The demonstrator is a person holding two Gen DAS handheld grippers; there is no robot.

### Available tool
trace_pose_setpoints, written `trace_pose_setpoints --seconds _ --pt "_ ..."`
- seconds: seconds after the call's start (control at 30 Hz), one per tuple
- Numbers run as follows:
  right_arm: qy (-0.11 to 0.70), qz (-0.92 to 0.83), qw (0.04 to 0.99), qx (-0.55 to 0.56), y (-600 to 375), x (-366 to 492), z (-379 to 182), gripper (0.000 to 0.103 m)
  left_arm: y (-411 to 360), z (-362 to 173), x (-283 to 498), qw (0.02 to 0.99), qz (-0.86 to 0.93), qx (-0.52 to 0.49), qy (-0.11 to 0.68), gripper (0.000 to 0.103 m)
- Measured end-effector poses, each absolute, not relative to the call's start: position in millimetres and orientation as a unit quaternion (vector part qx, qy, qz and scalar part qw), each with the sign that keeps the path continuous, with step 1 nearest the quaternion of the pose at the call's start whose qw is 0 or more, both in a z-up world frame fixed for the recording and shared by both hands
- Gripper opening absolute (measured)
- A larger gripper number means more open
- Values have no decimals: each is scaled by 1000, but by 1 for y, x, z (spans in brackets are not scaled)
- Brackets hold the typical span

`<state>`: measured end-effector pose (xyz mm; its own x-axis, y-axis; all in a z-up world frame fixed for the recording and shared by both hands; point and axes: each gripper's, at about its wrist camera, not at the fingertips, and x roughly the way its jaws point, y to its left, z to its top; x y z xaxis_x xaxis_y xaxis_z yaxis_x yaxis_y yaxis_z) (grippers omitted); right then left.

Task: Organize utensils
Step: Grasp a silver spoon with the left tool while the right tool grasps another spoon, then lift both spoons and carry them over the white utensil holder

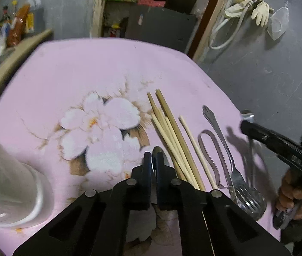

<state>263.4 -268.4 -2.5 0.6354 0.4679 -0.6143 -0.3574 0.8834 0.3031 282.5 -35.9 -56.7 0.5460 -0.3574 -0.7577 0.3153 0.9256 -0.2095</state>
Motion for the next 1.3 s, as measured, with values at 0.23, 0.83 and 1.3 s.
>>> trace_pose_setpoints --seconds 0.23,0.83,1.3 --pt "227 194 954 -40 -238 203 22 2 -38 -29 241 937 -123 32 326 0" --pt "78 150 981 -95 -211 140 55 0 -43 29 149 986 -82 68 131 0" --pt "36 212 973 -83 -162 140 112 0 26 85 138 996 -34 32 82 0"
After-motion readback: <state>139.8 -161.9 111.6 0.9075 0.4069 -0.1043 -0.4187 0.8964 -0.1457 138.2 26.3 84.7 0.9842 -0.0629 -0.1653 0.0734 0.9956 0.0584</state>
